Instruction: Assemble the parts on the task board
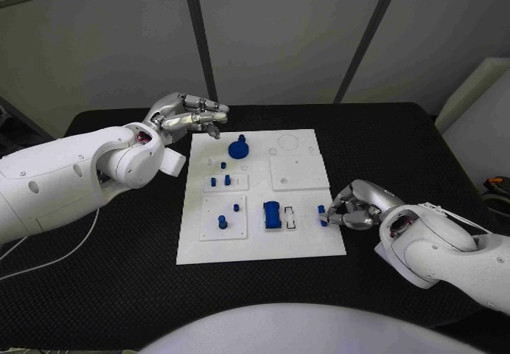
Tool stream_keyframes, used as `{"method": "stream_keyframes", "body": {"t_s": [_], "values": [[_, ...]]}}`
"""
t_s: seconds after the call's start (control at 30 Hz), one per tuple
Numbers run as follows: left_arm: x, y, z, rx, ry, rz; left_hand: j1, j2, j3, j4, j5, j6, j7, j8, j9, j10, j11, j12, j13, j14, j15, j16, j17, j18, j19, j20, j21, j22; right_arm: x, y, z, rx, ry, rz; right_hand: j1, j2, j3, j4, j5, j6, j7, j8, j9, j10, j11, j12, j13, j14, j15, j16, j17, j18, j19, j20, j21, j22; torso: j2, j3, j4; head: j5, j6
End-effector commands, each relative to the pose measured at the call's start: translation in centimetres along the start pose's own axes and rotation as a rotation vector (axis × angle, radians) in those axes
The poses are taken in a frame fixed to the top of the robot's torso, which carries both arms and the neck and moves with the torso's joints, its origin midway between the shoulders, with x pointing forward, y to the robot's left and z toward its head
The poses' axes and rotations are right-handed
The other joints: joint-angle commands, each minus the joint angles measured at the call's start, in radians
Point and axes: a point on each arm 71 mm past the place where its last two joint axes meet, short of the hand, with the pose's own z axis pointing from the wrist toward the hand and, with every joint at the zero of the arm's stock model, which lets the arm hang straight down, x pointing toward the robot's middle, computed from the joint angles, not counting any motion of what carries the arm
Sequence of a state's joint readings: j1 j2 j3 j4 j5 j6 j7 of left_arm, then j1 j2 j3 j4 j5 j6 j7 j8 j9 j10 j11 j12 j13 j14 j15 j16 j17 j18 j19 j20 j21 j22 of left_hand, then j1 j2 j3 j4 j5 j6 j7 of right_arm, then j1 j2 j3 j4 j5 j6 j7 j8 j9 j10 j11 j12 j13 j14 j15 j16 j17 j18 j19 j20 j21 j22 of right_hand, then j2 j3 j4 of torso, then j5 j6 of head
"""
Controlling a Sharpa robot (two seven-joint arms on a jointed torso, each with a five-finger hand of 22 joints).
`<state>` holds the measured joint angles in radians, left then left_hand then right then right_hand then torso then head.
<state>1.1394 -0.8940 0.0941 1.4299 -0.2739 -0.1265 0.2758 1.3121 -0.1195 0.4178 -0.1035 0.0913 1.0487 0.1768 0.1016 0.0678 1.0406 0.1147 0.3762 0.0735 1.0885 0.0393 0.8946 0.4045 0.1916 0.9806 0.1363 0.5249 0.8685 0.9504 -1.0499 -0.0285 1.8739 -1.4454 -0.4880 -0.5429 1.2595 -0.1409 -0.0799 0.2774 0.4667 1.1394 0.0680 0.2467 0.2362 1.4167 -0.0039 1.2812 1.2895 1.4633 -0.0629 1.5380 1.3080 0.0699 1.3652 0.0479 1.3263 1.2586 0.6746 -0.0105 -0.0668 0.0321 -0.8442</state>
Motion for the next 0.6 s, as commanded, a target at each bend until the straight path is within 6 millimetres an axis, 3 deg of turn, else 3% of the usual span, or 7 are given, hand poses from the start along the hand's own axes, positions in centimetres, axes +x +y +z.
{"method": "stream_keyframes", "body": {"t_s": [0.03, 0.23, 0.6], "values": [[0.0, -0.2, 0.0, 0.016, 0.004, -0.003, 0.0, 0.008, -0.005, -0.001, -0.001, 0.002, -0.004, 0.007, 0.0, -0.005, -0.005, 0.004, -0.001, -0.009, 0.001, 0.006, -0.001, -0.011, 0.003, 0.007, -0.006, 0.0, 0.0, 0.2, 0.1, -0.006, -0.019, -0.026, 0.022, 0.003, -0.01, -0.002, -0.003, -0.008, -0.001, 0.007, 0.006, -0.001, -0.004, -0.004, 0.001, 0.095, -0.006, -0.003, 0.207, 0.009, 0.001, -0.004, -0.005, -0.001, -0.001, -0.0005, 0.0, 0.002, -0.001], [0.1, -0.1, 0.0, 0.014, 0.005, -0.004, 0.0, 0.008, -0.005, -0.001, -0.001, 0.002, -0.004, 0.007, 0.0, -0.005, -0.005, 0.004, -0.001, -0.009, 0.001, 0.006, -0.001, -0.011, 0.003, 0.007, -0.006, 0.0, 0.2, 0.4, 0.4, -0.015, -0.014, -0.047, 0.058, 0.01, -0.017, -0.016, -0.02, -0.017, -0.001, 0.015, 0.019, -0.002, -0.004, -0.006, 0.002, 0.095, -0.007, -0.003, 0.208, 0.008, 0.001, -0.004, -0.006, -0.001, 0.0, -0.0007, -0.0006, 0.003, -0.002], [0.0, -0.1, -0.1, 0.013, 0.006, -0.004, 0.0, 0.008, -0.005, -0.001, -0.001, 0.002, -0.004, 0.007, 0.0, -0.005, -0.005, 0.004, -0.001, -0.009, 0.001, 0.006, -0.001, -0.011, 0.003, 0.007, -0.006, 0.0, 1.1, 0.9, 0.9, -0.03, 0.022, -0.131, 0.155, 0.027, -0.009, -0.075, -0.054, -0.033, 0.001, 0.026, 0.042, -0.01, -0.003, -0.015, -0.002, 0.096, -0.006, -0.002, 0.21, 0.009, -0.001, -0.004, -0.011, -0.005, 0.0, -0.0011, 0.0009, 0.005, -0.007]]}}
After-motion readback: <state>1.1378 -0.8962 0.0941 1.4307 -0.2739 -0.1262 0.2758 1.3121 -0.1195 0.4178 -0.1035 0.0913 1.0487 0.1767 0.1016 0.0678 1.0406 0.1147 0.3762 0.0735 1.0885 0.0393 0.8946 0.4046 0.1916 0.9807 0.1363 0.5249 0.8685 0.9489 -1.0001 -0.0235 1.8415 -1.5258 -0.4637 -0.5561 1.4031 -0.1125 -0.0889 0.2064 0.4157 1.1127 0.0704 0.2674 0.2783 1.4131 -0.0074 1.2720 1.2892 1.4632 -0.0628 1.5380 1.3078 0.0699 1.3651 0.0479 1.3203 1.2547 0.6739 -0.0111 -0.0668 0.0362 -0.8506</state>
